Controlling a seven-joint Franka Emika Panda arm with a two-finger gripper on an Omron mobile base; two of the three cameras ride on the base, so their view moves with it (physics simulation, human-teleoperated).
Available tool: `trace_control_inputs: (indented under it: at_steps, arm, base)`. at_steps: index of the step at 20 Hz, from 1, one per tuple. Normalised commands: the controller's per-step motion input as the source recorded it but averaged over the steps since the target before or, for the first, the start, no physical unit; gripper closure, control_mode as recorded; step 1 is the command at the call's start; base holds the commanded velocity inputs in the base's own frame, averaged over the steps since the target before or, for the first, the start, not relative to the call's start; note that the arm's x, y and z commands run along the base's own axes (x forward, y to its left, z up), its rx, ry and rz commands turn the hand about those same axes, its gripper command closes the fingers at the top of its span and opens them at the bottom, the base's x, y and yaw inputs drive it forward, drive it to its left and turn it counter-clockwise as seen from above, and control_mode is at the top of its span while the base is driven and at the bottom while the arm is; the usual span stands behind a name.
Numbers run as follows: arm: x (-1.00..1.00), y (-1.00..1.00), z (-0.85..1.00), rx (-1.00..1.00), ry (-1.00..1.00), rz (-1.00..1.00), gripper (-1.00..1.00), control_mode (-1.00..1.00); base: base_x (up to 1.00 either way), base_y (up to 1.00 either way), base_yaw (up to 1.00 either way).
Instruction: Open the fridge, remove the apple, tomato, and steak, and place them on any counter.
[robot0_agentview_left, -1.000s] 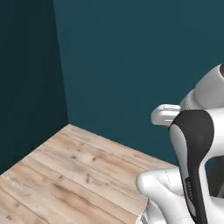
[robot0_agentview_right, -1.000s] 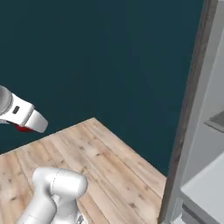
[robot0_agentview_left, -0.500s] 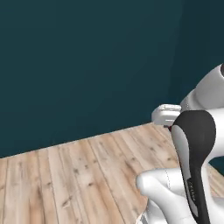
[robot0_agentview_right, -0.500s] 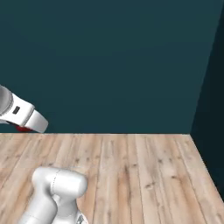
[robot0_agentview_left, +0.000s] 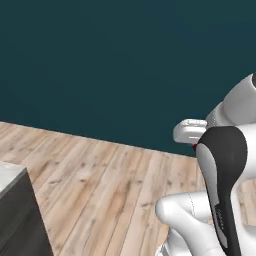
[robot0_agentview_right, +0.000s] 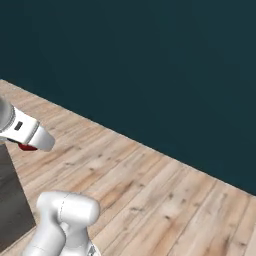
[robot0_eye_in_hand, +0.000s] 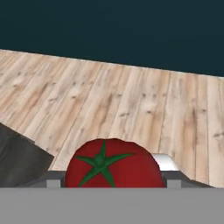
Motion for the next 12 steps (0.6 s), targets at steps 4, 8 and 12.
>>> trace_control_inputs:
  at_steps: [4, 8, 12]
  arm:
    - [0.00, 0.00, 0.00, 0.00, 0.00, 0.00, 1.00, 1.00]
    - [0.00, 0.00, 0.00, 0.00, 0.00, 0.00, 1.00, 1.00]
    - [0.00, 0.00, 0.00, 0.00, 0.00, 0.00, 1.00, 1.00]
  base:
    - [-0.12, 0.22, 1.00]
    - [-0.13, 0.29, 1.00]
    - [-0.14, 0.53, 0.93]
